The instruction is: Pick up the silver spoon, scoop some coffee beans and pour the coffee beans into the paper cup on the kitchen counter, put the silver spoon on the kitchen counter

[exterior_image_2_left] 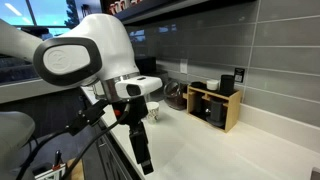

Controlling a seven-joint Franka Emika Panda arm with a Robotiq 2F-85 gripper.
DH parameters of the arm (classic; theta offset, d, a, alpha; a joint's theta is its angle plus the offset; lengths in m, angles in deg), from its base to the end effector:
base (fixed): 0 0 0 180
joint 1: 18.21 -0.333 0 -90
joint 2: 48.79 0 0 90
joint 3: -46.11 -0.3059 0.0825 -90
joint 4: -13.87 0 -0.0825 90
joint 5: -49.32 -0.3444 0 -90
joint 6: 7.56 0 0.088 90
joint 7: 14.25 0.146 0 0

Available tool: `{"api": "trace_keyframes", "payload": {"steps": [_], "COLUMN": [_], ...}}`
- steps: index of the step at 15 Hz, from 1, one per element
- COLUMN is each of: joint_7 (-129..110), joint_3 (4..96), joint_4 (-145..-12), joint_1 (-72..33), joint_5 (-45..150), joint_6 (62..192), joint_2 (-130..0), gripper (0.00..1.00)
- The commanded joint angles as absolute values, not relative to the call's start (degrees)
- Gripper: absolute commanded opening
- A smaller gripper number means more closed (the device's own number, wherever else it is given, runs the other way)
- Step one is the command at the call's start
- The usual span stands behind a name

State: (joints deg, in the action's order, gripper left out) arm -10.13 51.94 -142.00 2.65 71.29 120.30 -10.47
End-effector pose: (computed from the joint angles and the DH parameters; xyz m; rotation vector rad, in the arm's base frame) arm 0.2892 -0.1685 0.4116 2.8123 -0.4427 0.1865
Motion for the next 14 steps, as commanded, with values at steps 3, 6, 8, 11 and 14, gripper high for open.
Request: {"api": "trace_keyframes", "payload": {"steps": [3, 6, 8, 11, 14], "joint_7": [-9.9, -9.9, -9.9, -10.3, -10.4], "joint_3": [52.4, 52.4, 52.4, 52.4, 51.8], "joint_4": [-141.9, -141.9, -141.9, -142.0, -142.9], "joint_1": [2.1, 2.1, 2.1, 0.7, -6.4], "joint_5": [71.6, 71.6, 71.6, 70.1, 61.7], "joint_6": [120.0, 120.0, 120.0, 120.4, 124.0], "joint_2": [-10.4, -10.4, -10.4, -10.3, -8.4], "gripper": [1.0, 1.0, 1.0, 1.0, 1.0]}}
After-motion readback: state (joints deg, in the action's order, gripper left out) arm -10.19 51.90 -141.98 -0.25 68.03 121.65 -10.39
